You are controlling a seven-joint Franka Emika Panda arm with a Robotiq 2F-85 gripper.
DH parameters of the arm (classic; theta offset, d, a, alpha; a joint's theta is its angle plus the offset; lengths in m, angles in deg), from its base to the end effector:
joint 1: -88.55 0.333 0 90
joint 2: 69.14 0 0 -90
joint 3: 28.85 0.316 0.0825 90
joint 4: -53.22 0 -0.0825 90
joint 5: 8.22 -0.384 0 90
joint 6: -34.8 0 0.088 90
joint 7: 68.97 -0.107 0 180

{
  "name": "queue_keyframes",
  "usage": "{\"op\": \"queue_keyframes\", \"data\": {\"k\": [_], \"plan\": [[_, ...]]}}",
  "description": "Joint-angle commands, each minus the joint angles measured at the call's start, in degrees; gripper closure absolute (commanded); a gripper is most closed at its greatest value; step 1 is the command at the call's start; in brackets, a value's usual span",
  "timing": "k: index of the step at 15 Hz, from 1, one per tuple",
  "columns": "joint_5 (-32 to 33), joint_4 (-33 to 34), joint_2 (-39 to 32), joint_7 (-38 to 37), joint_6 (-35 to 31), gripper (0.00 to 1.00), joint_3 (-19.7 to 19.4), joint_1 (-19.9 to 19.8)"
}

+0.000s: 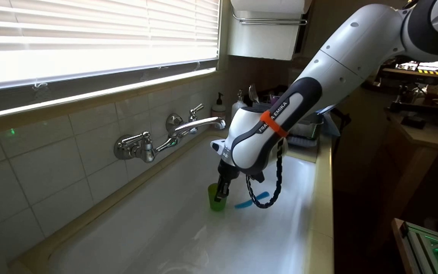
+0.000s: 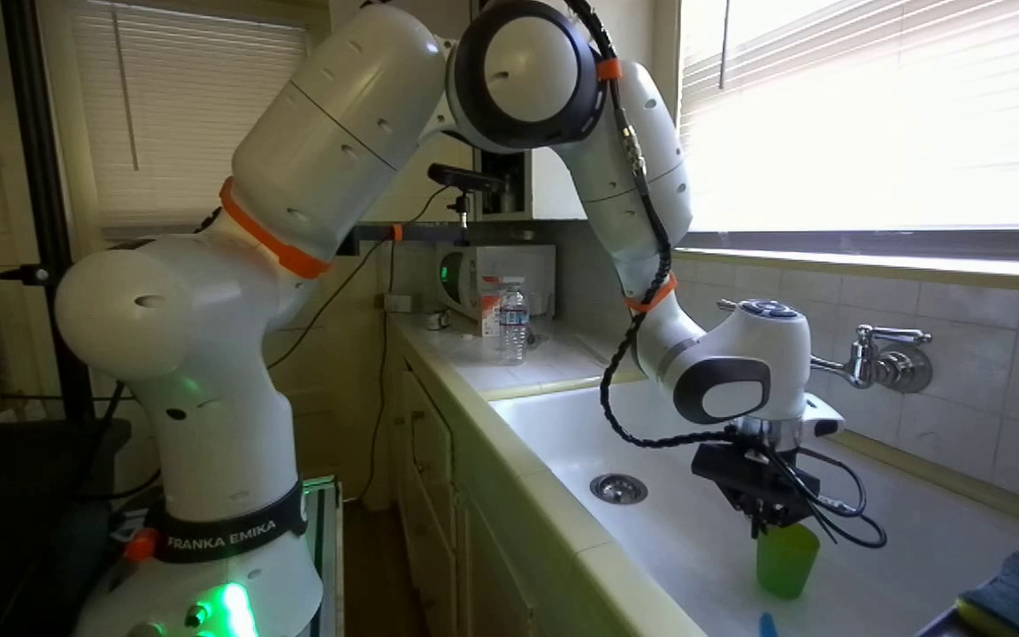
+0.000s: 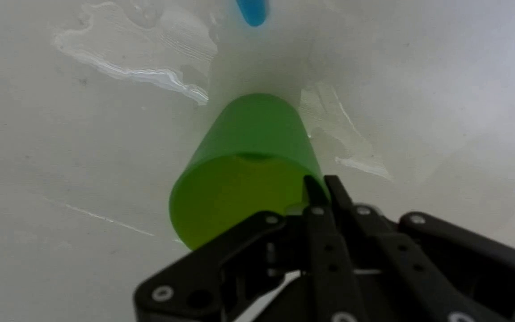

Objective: Move the green cup from the right side of the table to the left side

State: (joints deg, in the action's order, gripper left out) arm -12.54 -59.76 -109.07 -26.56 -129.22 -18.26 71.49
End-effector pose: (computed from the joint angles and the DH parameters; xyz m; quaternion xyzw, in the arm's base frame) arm 0.6184 -0.0774 0.1361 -0.9613 -0.2467 -0.1204 0.0228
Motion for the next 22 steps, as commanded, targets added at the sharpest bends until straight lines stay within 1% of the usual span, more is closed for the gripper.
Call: {"op": "queue_keyframes", "data": {"k": [1,6,9,15,16,17,19,22], "plan": [[1.4,-2.1,0.2,-2.7,2.1,0.99,0.0,0.4],[1.3,-4.0,1.0,-3.9,1.5,0.99,0.2,0.5],[1.0,-5.8,2.1,-6.8,1.4,0.99,-0.5,1.0],[0.9,-8.2,3.0,-9.9,0.7,0.99,0.0,0.3],[0.9,-8.5,3.3,-10.3,0.2,0.86,-0.1,0.3],[0.7,-8.8,3.5,-10.5,0.0,0.69,0.2,0.0],[0.7,-10.0,3.4,-11.1,-0.3,0.56,0.6,-0.6],[0.5,-11.0,3.2,-11.1,-0.6,0.32,1.4,-1.6]]}}
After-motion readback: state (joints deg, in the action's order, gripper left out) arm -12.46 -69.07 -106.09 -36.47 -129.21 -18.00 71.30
